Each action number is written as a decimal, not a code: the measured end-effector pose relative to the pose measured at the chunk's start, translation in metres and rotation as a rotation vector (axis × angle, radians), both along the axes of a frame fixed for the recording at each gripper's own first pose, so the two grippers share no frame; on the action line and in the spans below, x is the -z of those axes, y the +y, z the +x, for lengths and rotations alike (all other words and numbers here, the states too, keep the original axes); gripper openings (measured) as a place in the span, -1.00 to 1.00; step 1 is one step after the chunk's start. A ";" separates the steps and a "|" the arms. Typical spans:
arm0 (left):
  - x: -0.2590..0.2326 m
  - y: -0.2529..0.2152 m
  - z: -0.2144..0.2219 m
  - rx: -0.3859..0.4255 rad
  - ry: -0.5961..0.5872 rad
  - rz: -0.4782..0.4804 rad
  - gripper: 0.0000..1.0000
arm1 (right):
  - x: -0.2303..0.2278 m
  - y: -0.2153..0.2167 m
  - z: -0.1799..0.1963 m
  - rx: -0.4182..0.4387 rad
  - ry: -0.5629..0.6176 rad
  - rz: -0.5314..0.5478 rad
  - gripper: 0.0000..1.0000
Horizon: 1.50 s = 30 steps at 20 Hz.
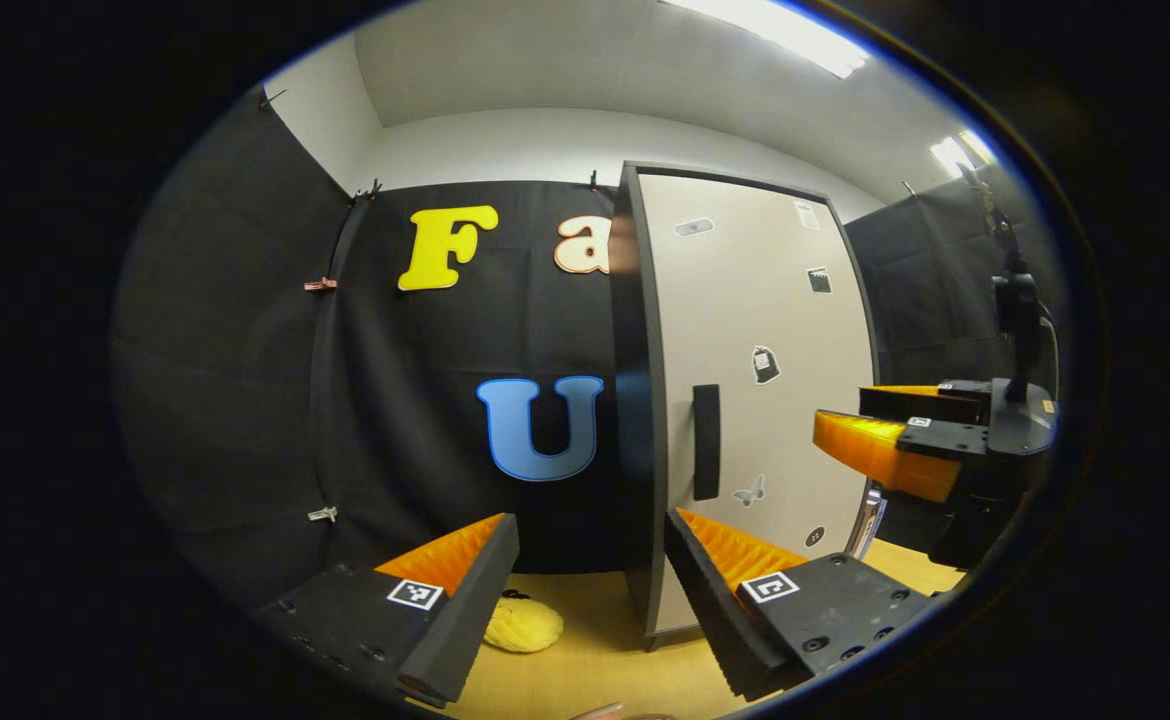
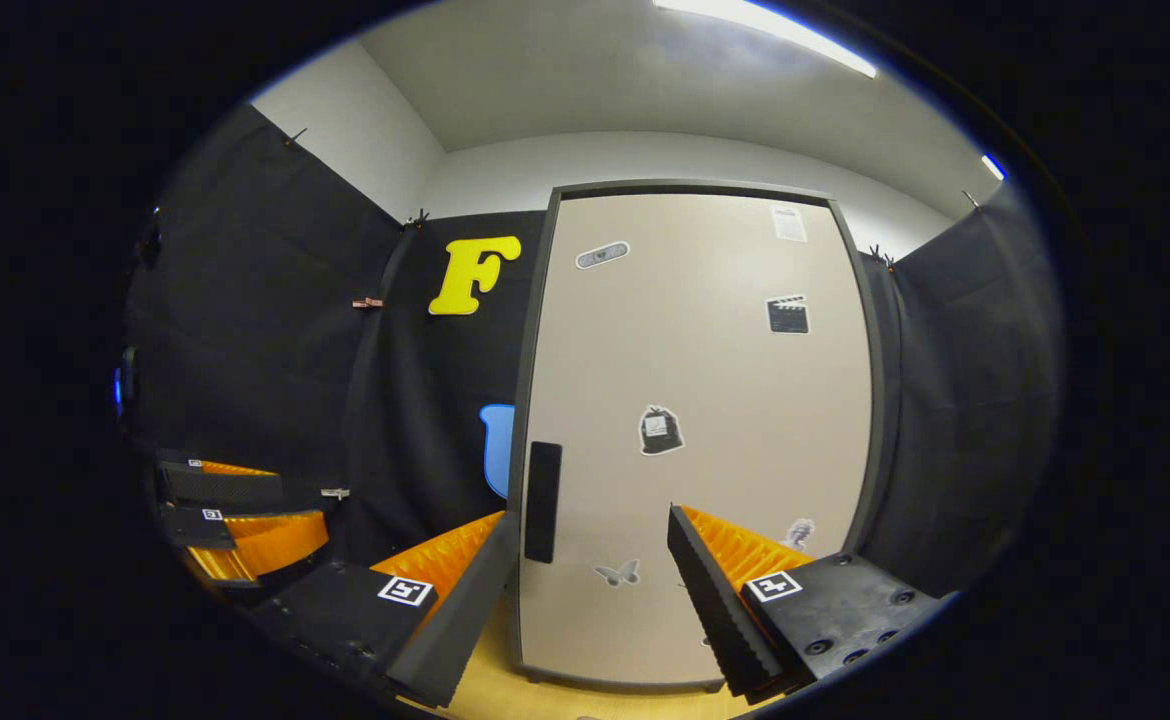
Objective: Open the cabinet door with the right hand, grasp the bottle in the cabinet with the left hand and place it on the coaster, then close the cabinet door with the right hand.
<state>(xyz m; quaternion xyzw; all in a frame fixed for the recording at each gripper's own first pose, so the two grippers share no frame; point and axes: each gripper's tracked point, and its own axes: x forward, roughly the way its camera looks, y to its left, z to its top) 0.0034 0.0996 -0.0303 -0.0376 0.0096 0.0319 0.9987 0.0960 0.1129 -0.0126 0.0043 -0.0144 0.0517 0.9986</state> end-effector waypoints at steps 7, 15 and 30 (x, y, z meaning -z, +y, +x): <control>0.015 0.053 0.006 -0.032 0.007 0.006 0.85 | 0.029 0.049 0.064 -0.007 0.057 0.026 0.89; 0.033 0.076 0.021 -0.025 0.033 0.018 0.85 | 0.065 0.048 0.114 0.085 0.127 0.033 0.76; 0.041 0.073 0.009 -0.022 0.063 -0.013 0.85 | 0.079 0.035 0.132 0.200 0.153 -0.001 -0.57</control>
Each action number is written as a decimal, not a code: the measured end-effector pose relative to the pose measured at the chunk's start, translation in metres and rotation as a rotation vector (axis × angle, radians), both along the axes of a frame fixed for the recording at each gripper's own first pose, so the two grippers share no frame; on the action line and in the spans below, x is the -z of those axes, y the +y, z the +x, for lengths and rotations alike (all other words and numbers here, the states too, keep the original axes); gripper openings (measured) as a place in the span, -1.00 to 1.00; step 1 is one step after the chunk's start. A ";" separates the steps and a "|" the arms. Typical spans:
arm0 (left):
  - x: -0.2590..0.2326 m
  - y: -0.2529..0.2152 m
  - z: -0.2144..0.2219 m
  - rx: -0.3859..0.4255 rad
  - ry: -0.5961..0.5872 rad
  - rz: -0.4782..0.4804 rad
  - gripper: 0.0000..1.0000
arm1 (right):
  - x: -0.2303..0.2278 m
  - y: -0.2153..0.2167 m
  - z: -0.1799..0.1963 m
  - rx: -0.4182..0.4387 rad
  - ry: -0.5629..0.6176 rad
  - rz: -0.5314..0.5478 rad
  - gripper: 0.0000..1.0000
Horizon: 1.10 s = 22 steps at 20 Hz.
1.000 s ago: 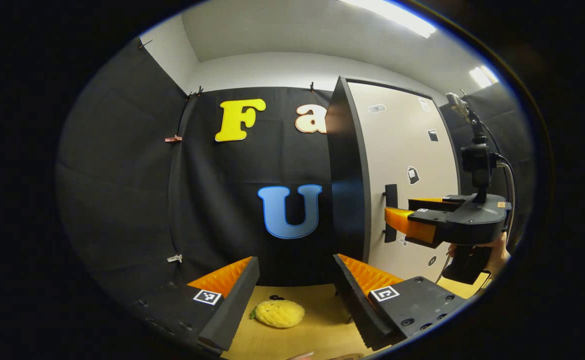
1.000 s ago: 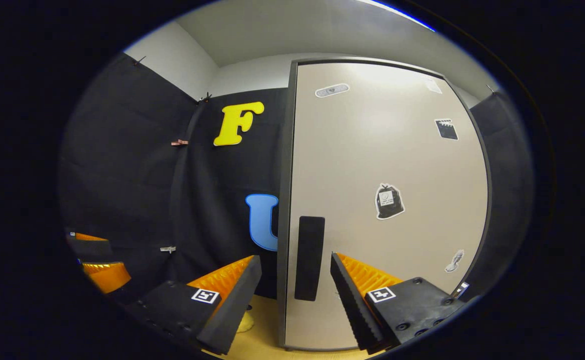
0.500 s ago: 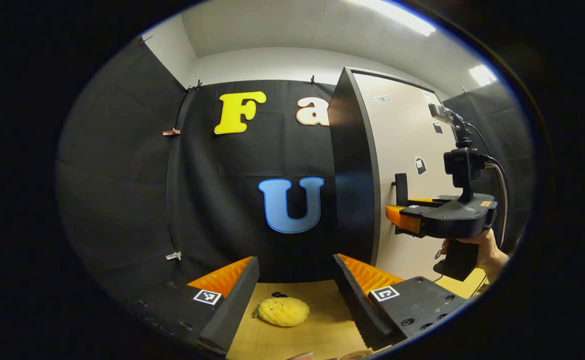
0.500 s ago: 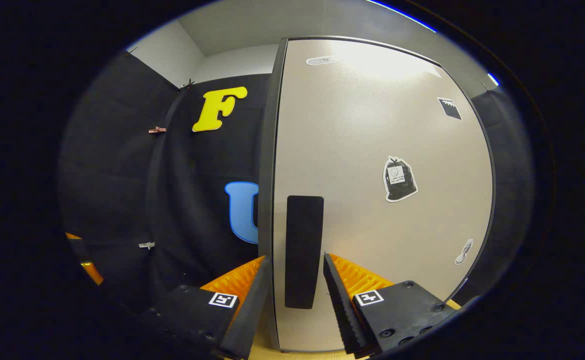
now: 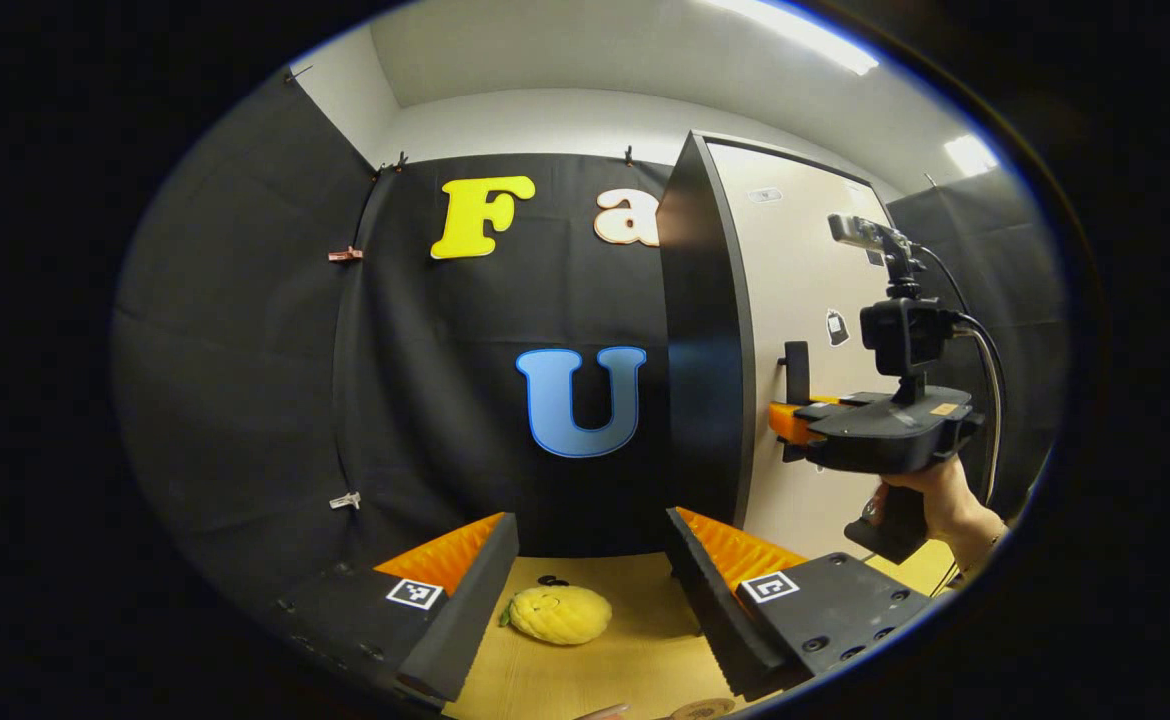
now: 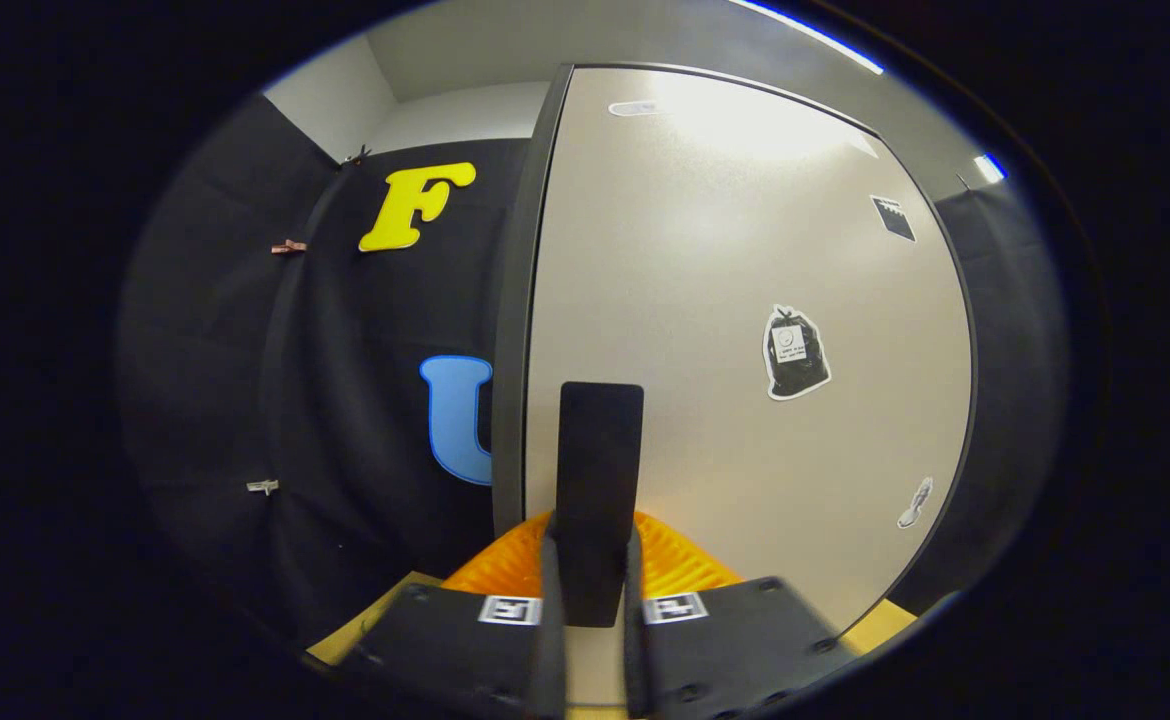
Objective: Open the cabinet door with the right hand, grasp the bottle in the cabinet with the left hand and place it on the coaster, then close the cabinet door with the right hand.
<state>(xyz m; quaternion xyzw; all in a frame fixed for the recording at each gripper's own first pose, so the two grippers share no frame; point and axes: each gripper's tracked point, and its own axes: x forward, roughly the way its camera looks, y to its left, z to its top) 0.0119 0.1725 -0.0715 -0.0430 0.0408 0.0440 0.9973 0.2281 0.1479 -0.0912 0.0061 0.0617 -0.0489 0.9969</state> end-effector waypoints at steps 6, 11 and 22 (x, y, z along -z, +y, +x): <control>-0.018 -0.003 -0.011 -0.007 -0.031 0.017 0.85 | -0.010 0.006 -0.050 -0.102 0.032 0.024 -0.69; -0.028 -0.049 -0.019 0.058 -0.053 -0.001 0.85 | -0.021 -0.008 -0.113 -0.163 0.045 0.044 -0.69; -0.054 -0.168 0.021 0.262 -0.096 -0.070 0.94 | -0.042 -0.079 -0.213 -0.192 0.046 0.100 -0.70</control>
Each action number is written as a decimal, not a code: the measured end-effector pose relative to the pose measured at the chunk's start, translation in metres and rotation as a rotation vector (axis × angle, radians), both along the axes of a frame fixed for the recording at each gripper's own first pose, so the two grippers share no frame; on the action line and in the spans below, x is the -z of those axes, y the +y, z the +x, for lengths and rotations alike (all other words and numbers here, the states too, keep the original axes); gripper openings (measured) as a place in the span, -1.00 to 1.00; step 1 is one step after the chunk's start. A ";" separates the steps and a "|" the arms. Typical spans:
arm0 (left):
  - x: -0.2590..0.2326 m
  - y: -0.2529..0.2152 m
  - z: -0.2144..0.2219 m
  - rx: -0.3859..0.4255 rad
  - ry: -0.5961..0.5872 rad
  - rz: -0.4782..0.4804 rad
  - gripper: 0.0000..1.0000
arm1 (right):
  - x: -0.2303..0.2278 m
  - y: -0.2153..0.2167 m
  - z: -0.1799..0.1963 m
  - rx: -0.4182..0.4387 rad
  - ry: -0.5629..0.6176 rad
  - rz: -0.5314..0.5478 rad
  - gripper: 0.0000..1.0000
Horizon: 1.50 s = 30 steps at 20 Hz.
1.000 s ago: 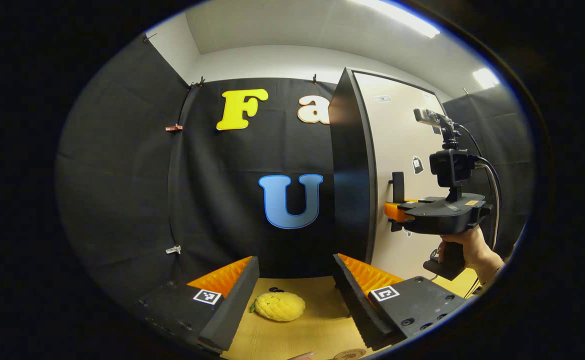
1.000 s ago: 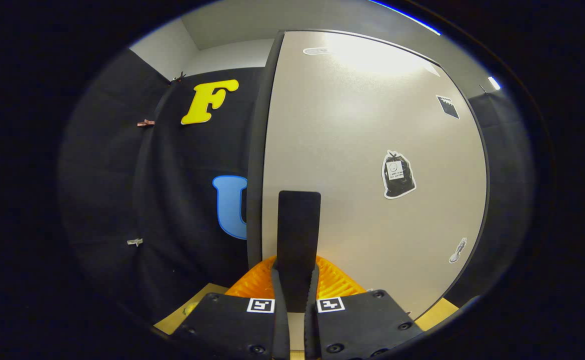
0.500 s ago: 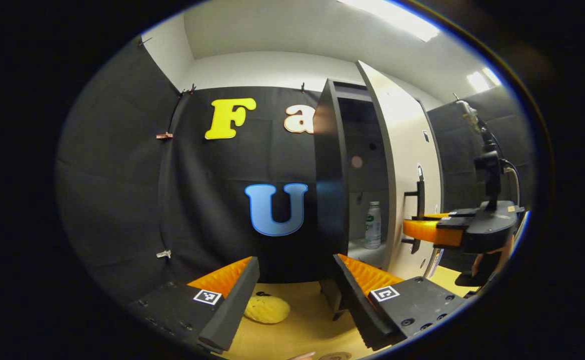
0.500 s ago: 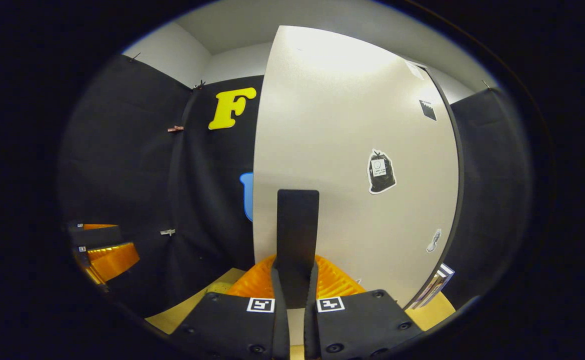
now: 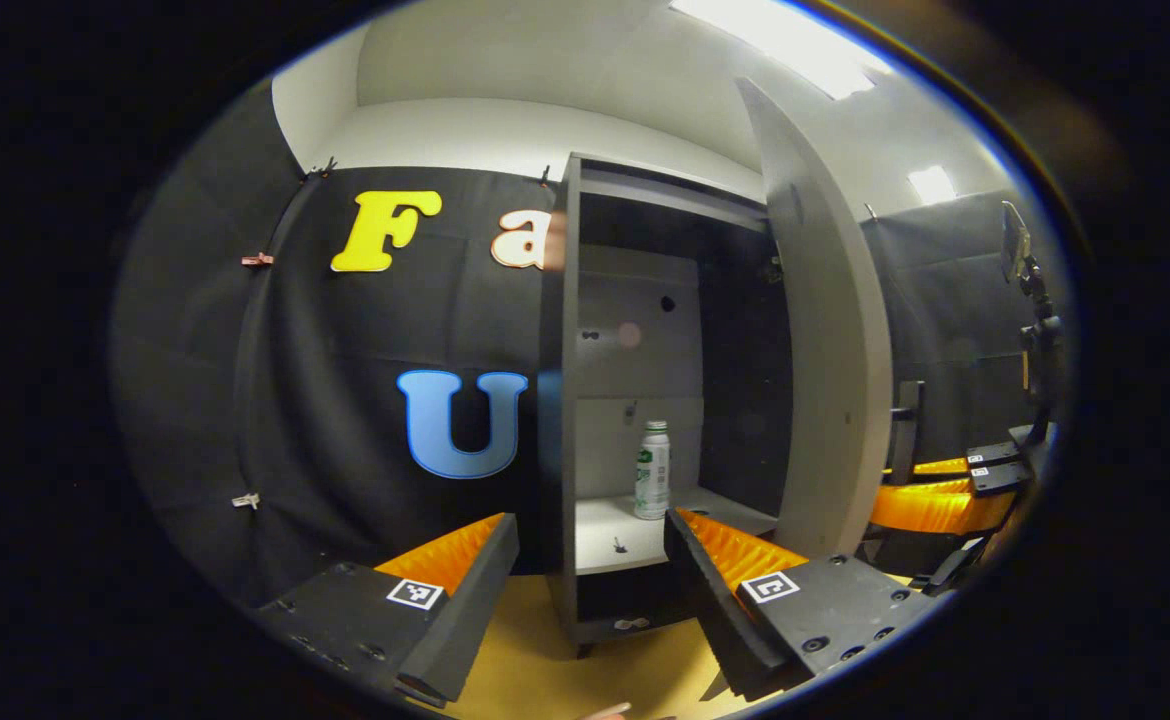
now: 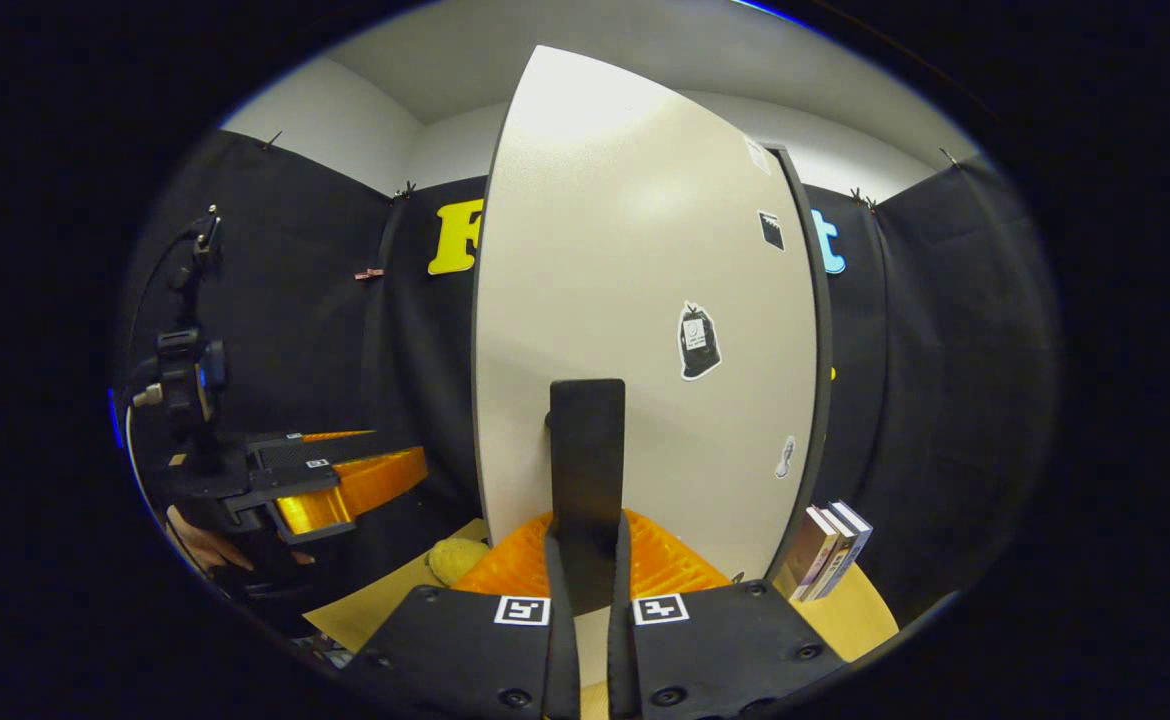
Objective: Open the cabinet door with the right hand, grasp the bottle in the cabinet with the left hand and place it on the coaster, then close the cabinet door with the right hand.
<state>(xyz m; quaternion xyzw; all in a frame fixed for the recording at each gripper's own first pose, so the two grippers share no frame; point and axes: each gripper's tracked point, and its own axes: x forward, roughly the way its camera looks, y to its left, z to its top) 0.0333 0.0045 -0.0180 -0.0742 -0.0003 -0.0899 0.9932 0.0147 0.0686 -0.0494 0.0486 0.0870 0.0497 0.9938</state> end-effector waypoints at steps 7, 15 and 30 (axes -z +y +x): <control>-0.012 -0.069 0.038 0.088 -0.024 -0.010 0.85 | -0.005 -0.050 -0.035 0.067 -0.009 -0.009 -0.71; -0.023 -0.149 0.066 0.168 -0.024 -0.037 0.85 | -0.006 -0.114 -0.056 0.158 -0.031 -0.081 -0.73; -0.017 -0.175 0.112 0.065 -0.023 0.045 0.93 | -0.002 -0.195 -0.062 0.190 -0.060 -0.089 -0.87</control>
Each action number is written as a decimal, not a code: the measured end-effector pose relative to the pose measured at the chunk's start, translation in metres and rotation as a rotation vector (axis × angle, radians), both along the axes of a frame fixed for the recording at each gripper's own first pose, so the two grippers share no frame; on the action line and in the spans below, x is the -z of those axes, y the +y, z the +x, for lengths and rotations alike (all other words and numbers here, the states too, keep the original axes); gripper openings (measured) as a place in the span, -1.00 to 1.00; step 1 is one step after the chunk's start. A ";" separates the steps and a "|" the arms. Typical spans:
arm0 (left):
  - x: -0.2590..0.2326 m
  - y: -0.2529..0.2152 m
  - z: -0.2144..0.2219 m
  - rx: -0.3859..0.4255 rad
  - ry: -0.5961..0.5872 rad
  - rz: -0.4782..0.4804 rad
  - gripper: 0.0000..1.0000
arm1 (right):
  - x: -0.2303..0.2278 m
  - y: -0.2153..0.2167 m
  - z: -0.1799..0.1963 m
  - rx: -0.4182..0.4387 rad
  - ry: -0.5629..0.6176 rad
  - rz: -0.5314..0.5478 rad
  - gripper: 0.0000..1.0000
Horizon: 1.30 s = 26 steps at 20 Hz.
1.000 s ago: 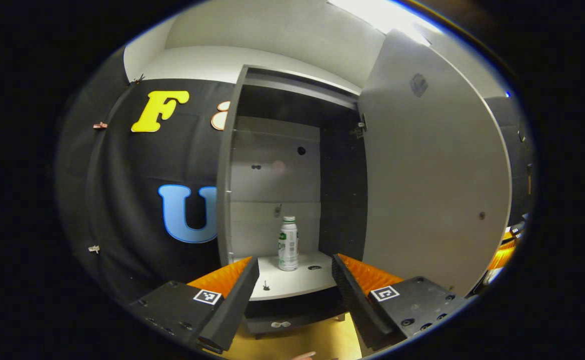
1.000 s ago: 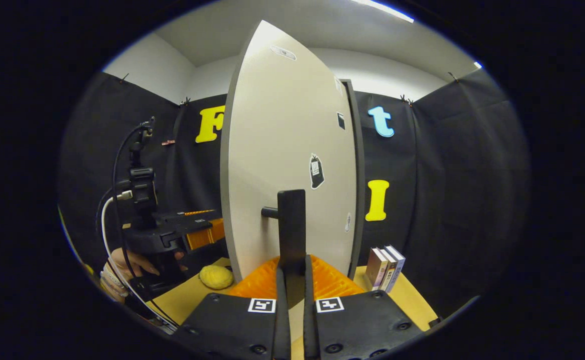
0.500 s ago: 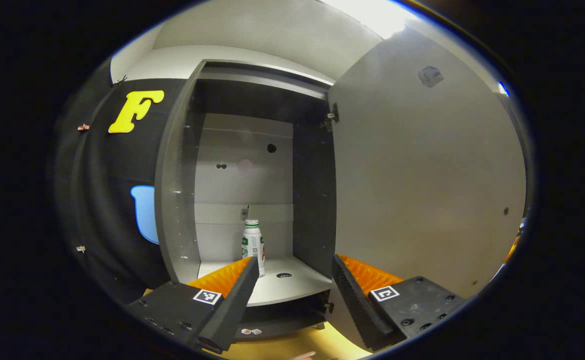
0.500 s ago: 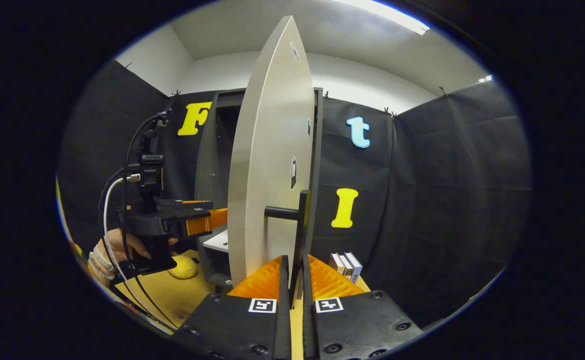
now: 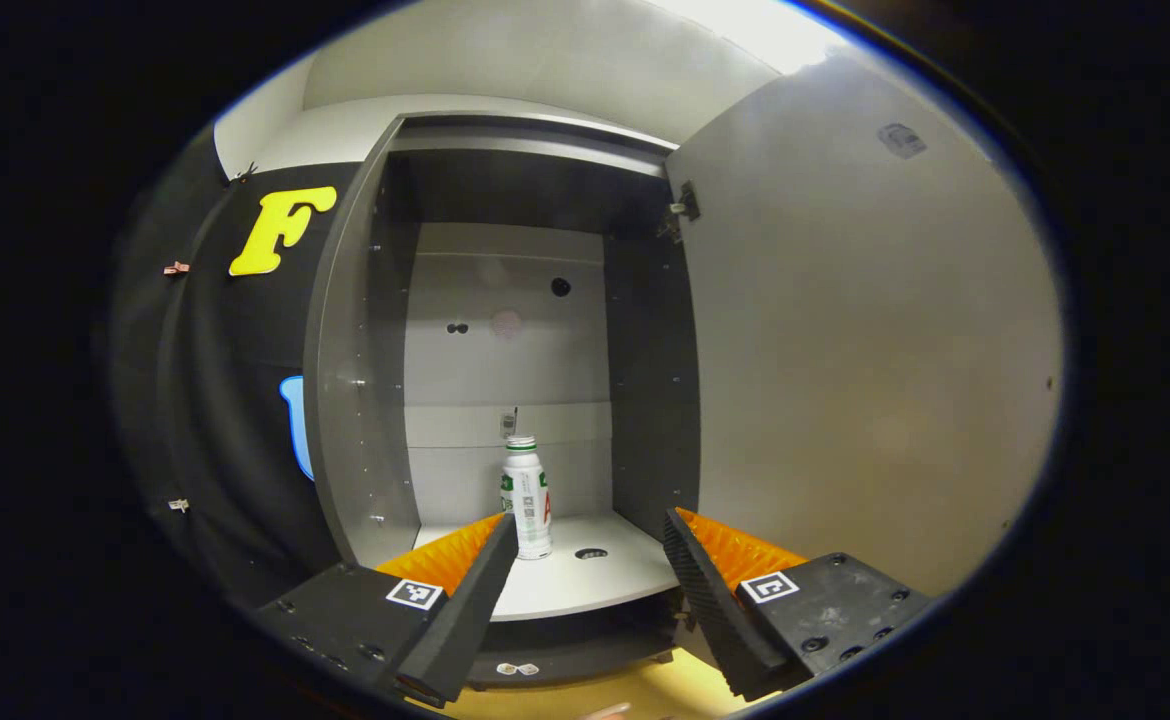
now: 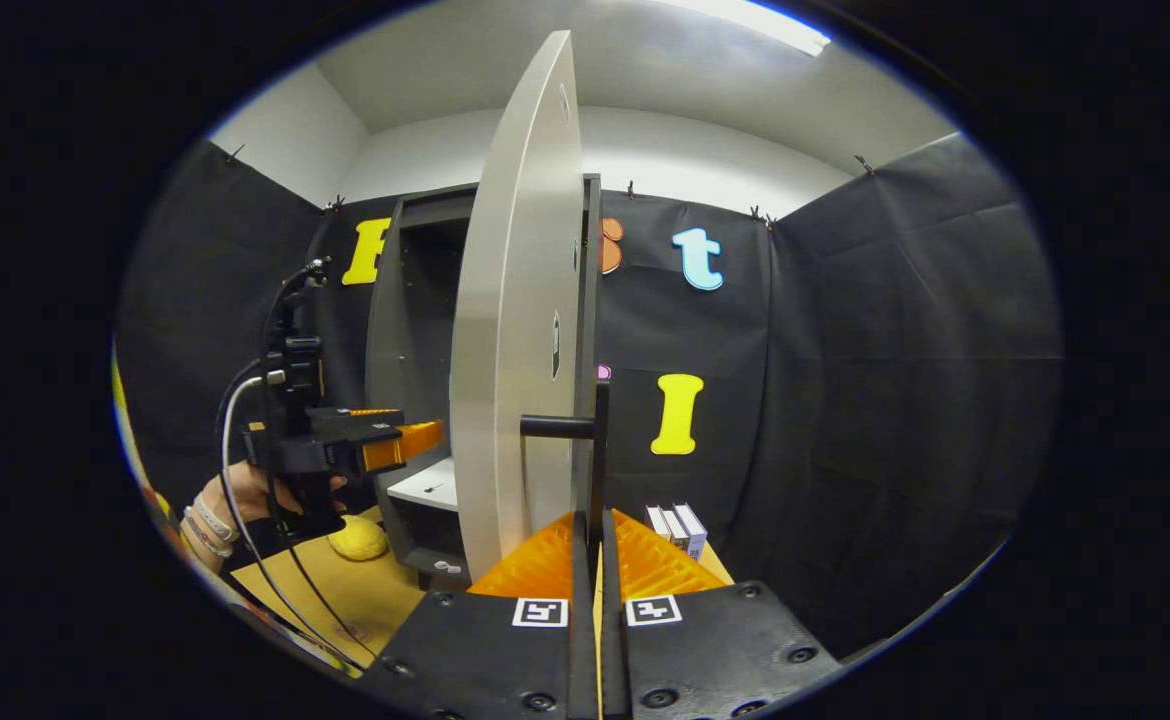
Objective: Open the cabinet door with the right hand, grasp the bottle in the cabinet with the left hand and place it on the coaster, then close the cabinet door with the right hand.
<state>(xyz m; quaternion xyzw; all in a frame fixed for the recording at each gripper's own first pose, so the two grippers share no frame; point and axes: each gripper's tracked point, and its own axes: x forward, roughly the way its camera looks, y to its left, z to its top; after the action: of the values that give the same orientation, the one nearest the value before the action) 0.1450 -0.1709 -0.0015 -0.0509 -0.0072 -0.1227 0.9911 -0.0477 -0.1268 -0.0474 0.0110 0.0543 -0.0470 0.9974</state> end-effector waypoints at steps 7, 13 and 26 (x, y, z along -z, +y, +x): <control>0.021 0.020 0.099 -0.054 0.010 0.013 0.94 | -0.023 -0.005 -0.034 0.163 -0.048 -0.015 -0.73; 0.051 0.009 0.183 -0.058 0.017 0.000 0.84 | -0.046 -0.025 -0.088 0.453 -0.096 -0.026 -0.68; 0.098 0.002 0.282 -0.043 0.122 0.005 0.84 | -0.063 -0.039 -0.099 0.620 -0.154 -0.058 -0.87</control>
<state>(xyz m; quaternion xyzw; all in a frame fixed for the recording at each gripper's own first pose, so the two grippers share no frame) 0.4273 -0.1687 -0.0998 -0.0558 0.0524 -0.0979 0.9923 -0.1463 -0.1653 0.0160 0.0018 -0.0289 -0.3490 0.9367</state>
